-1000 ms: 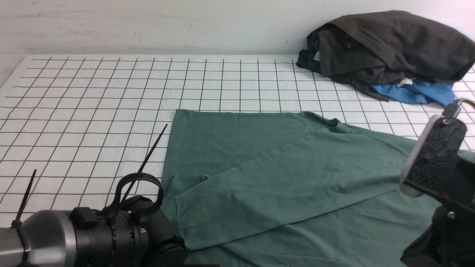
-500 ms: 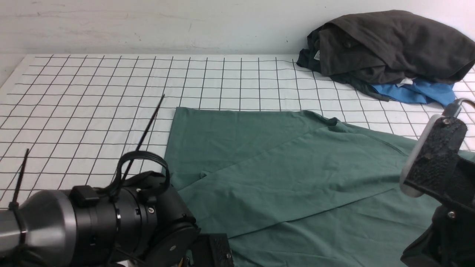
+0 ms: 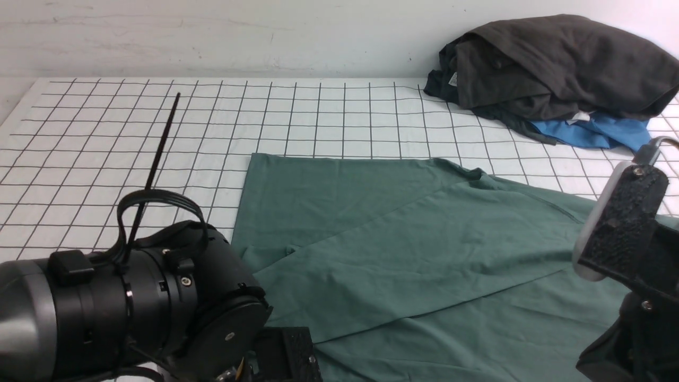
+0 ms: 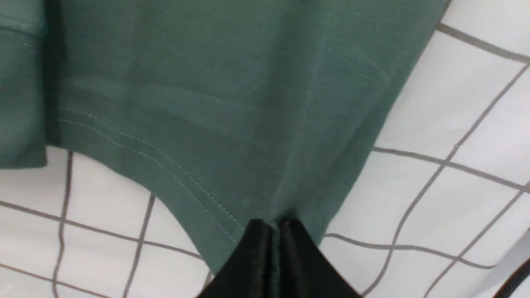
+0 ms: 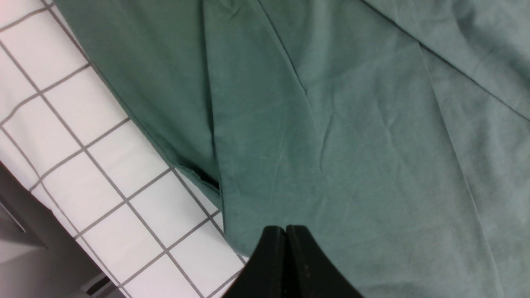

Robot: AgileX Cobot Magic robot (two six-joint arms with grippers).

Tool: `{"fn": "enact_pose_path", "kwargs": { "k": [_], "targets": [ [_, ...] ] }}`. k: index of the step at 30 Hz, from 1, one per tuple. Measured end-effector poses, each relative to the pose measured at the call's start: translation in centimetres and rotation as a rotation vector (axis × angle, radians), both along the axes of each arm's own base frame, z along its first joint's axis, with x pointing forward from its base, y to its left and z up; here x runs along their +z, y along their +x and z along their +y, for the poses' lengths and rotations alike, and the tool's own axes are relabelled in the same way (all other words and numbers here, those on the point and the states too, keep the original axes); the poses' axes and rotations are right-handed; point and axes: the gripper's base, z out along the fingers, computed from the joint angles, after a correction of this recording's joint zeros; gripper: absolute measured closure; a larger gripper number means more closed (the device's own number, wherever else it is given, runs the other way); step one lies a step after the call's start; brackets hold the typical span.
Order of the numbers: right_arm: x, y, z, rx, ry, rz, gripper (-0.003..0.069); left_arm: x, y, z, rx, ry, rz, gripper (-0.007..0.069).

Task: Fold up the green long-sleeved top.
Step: Use both arms simultaneously to clamp the lower edge of the clothing fabric

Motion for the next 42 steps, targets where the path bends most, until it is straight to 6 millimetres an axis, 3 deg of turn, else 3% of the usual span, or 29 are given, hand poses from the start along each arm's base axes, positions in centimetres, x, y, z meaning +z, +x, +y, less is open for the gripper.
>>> {"fn": "enact_pose_path", "kwargs": {
  "k": [5, 11, 22, 27, 28, 29, 30, 34, 37, 42],
  "targets": [
    [0.0, 0.0, 0.0, 0.002, -0.001, -0.001, 0.0673, -0.6, 0.6, 1.0, 0.067, -0.057, 0.045, 0.0622],
    [0.0, 0.0, 0.0, 0.004, -0.002, -0.002, 0.0673, -2.5, -0.1, 1.5, 0.014, -0.084, 0.082, 0.0622],
    [0.0, 0.0, 0.0, 0.004, -0.002, -0.002, 0.0673, -4.0, 0.1, 1.3, 0.013, -0.072, 0.102, 0.0607],
    [0.0, 0.0, 0.0, 0.006, -0.003, -0.002, 0.0673, -4.4, 0.1, 1.3, 0.015, -0.060, 0.120, 0.0496],
    [0.0, 0.0, 0.0, 0.007, -0.003, -0.002, 0.0673, -4.4, 0.0, 1.3, 0.021, -0.057, 0.133, 0.0426],
    [0.0, 0.0, 0.0, 0.007, -0.003, -0.002, 0.0673, -4.4, 0.0, 1.3, 0.021, -0.057, 0.133, 0.0426],
    [0.0, 0.0, 0.0, 0.007, -0.003, -0.002, 0.0673, -4.3, -0.3, 1.3, 0.033, -0.055, 0.158, 0.0328],
    [0.0, 0.0, 0.0, 0.007, -0.003, -0.002, 0.0673, -4.3, -0.7, 1.1, 0.056, -0.073, 0.200, 0.0158],
    [0.0, 0.0, 0.0, 0.007, -0.003, -0.002, 0.0673, -4.4, -0.8, 0.9, 0.049, -0.085, 0.191, 0.0093],
    [0.0, 0.0, 0.0, 0.007, -0.003, -0.002, 0.0673, -5.0, -0.8, 1.0, 0.021, -0.064, 0.154, 0.0095]
  ]
}}
